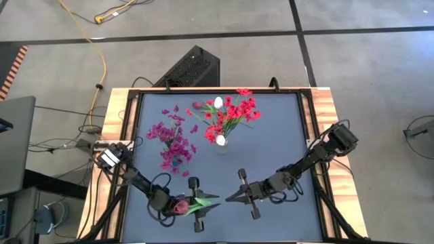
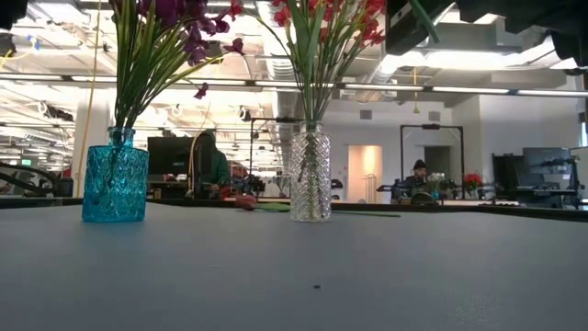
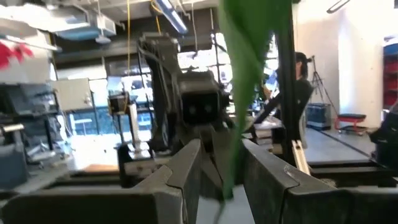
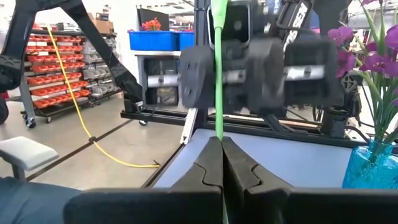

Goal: Sort flowers into vase by color
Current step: Put the bottom red tulip into the blue vase

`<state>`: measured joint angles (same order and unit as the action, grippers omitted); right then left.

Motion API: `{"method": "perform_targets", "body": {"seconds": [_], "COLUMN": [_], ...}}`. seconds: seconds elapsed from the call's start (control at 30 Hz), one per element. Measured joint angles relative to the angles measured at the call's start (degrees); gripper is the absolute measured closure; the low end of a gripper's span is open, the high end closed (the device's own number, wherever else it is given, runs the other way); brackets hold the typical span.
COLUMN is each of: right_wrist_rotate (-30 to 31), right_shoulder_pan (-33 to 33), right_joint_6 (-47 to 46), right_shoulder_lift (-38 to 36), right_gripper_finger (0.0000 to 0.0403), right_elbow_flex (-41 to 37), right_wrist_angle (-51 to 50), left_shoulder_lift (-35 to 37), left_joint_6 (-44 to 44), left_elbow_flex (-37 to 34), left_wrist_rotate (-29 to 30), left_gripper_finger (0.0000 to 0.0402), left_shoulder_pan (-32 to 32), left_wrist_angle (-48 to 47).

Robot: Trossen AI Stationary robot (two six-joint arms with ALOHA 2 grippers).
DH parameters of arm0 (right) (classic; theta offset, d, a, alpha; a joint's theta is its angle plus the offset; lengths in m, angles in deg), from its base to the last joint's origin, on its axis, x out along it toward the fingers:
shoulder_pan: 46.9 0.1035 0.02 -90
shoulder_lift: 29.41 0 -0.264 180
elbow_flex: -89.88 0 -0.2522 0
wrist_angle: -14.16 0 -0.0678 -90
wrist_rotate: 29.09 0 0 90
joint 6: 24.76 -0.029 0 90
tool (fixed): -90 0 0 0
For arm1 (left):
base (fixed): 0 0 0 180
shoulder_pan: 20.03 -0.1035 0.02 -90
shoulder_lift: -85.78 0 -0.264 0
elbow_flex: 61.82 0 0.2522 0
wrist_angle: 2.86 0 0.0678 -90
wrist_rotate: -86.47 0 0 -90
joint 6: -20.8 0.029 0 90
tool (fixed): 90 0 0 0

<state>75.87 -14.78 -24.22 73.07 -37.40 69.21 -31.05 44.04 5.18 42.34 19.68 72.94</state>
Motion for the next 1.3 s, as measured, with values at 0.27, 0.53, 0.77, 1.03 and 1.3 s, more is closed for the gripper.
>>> {"method": "perform_targets", "body": {"seconds": [0.27, 0.53, 0.77, 1.03, 1.3], "right_wrist_rotate": [0.13, 0.20, 0.15, 0.15, 0.16], "right_shoulder_pan": [0.00, 0.00, -1.32, -1.53, -2.61], "right_joint_6": [0.19, 1.44, 1.40, 0.94, -0.52], "right_shoulder_lift": [0.00, 0.00, -0.02, -0.05, -0.09], "right_gripper_finger": [0.0384, 0.0384, 0.0384, 0.0360, 0.0296], "right_elbow_flex": [0.00, 0.00, 0.00, 0.03, 0.07], "right_wrist_angle": [-0.11, 0.74, 1.15, 0.96, 0.84], "left_shoulder_lift": [2.38, 2.56, 2.64, 3.51, 11.82], "left_joint_6": [3.30, 8.58, 7.11, 9.62, 14.84], "left_elbow_flex": [-0.09, -0.09, -0.11, -0.11, -0.13], "left_wrist_rotate": [0.10, 7.91, 7.36, 7.53, 16.17], "left_gripper_finger": [0.0304, 0.0304, 0.0316, 0.0396, 0.0401], "left_shoulder_pan": [0.44, 2.76, 2.71, 2.65, 6.05], "left_wrist_angle": [-0.13, -0.11, -0.07, -0.41, -9.49]}}
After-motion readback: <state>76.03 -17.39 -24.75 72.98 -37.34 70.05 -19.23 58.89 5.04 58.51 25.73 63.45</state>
